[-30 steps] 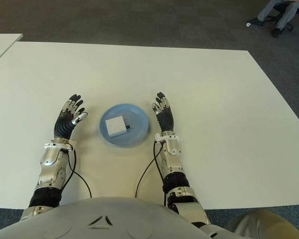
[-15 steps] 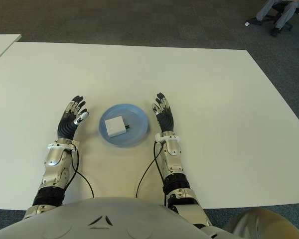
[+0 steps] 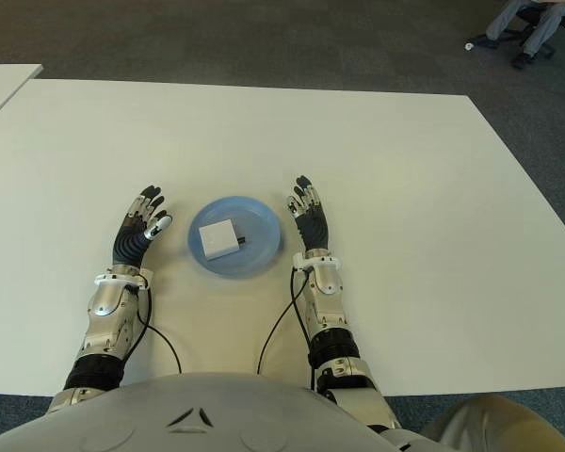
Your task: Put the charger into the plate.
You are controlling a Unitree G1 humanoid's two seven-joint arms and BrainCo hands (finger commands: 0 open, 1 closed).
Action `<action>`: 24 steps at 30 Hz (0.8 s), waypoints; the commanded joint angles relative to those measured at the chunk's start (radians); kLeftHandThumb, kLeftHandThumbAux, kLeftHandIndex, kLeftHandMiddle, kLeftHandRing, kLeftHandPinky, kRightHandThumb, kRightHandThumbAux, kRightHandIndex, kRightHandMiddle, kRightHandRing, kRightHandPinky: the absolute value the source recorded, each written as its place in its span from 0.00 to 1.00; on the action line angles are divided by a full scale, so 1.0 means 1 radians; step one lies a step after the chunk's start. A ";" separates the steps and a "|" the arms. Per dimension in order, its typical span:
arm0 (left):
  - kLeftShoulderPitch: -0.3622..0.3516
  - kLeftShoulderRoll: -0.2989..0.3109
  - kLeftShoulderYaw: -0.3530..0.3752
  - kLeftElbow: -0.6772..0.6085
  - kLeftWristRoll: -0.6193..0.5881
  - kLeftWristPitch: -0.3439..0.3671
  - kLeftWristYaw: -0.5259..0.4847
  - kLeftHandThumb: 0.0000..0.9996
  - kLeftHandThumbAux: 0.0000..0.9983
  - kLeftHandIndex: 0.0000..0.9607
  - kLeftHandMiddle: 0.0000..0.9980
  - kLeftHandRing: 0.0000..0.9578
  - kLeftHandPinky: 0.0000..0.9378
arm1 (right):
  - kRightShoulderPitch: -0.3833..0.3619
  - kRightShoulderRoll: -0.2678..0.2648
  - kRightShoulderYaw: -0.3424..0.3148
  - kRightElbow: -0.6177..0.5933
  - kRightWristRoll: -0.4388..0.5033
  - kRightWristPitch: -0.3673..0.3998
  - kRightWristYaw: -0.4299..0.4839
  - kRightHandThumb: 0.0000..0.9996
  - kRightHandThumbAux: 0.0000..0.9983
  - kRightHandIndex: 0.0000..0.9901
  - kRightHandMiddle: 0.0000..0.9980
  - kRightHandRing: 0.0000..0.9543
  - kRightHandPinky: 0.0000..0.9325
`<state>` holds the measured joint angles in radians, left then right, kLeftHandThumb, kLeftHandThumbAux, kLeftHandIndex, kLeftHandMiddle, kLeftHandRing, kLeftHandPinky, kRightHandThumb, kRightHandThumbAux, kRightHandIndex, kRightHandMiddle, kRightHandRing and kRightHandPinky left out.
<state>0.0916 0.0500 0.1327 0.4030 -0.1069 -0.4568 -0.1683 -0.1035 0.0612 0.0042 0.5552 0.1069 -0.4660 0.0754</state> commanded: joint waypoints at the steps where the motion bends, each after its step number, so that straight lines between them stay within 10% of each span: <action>1: 0.022 -0.013 -0.014 -0.001 0.007 0.013 0.011 0.00 0.60 0.00 0.02 0.01 0.02 | 0.017 0.023 0.002 -0.012 0.002 0.040 0.003 0.00 0.57 0.01 0.07 0.04 0.05; 24: 0.025 -0.033 -0.022 0.005 0.081 0.029 0.122 0.00 0.61 0.00 0.00 0.00 0.01 | 0.017 0.024 -0.010 -0.030 0.017 0.107 0.011 0.01 0.60 0.01 0.07 0.04 0.04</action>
<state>0.1016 0.0250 0.1274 0.3895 -0.0431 -0.4527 -0.0594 -0.0954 0.0608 -0.0037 0.5167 0.1192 -0.3912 0.0857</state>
